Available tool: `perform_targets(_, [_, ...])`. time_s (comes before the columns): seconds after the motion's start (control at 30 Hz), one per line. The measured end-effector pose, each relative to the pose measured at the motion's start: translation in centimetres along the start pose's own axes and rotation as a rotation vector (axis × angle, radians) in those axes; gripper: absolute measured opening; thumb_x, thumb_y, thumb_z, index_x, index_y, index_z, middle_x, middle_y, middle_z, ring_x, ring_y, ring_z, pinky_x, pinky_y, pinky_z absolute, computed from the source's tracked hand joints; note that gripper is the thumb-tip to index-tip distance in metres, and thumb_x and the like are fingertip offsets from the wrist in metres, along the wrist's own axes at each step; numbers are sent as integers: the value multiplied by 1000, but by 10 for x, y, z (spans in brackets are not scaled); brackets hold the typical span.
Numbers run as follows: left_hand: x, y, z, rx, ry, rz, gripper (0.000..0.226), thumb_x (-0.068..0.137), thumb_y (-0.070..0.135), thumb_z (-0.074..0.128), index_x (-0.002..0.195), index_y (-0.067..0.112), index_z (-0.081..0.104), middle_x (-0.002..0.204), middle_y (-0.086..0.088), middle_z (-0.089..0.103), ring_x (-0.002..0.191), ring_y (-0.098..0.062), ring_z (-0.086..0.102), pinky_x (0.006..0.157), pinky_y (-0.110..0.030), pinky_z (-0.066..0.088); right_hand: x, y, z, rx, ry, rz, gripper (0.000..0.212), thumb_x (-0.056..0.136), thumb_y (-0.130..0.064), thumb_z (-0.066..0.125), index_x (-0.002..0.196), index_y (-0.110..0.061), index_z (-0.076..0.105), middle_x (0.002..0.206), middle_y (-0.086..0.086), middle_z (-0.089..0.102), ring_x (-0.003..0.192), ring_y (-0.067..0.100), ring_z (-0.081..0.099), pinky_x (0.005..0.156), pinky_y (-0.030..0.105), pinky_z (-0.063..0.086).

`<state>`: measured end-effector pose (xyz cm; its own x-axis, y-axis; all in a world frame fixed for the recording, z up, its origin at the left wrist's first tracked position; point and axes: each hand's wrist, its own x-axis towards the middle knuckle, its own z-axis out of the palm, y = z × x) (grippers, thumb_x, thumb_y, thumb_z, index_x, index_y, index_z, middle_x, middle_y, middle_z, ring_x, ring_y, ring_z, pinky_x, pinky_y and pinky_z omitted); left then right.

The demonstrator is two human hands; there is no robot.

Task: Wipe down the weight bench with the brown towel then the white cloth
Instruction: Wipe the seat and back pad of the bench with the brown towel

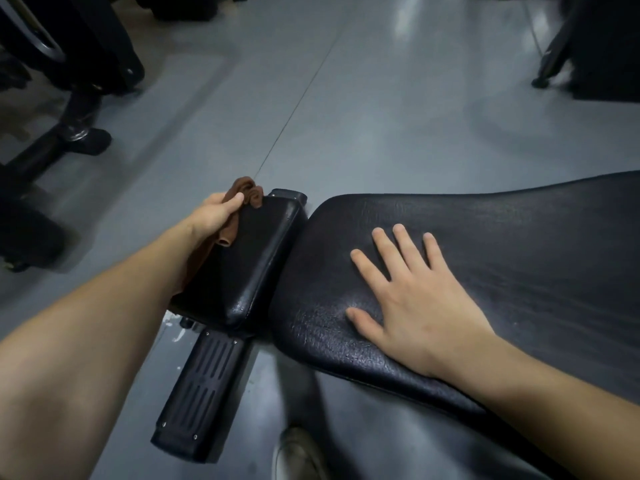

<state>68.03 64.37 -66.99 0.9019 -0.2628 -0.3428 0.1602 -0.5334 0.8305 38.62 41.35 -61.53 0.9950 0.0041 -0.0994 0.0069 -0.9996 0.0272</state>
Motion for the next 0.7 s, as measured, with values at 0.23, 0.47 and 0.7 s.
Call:
perform_targets(0.23, [-6, 12, 4, 358, -48, 128, 42, 105, 38, 48, 138, 14, 55, 143, -1, 46, 128, -18, 49, 111, -29, 34, -2, -2, -3, -7, -17, -3, 85, 91, -70, 16, 158, -18, 29, 164, 22, 19, 152, 44, 11, 119, 64, 12])
perform_targets(0.47, [-6, 64, 55, 817, -212, 182, 55, 97, 64, 40, 129, 23, 59, 136, -1, 60, 130, -26, 51, 110, -41, 29, -1, -2, -7, 13, -24, 5, 83, 92, -70, 21, 156, -18, 36, 162, 23, 27, 151, 44, 18, 118, 65, 18])
perform_targets(0.7, [-4, 63, 59, 895, -210, 238, 52, 101, 60, 36, 129, 22, 60, 136, -3, 60, 128, -28, 51, 108, -40, 35, -2, -1, -4, 19, -10, 5, 83, 92, -70, 21, 156, -18, 36, 162, 23, 26, 151, 44, 17, 119, 65, 17])
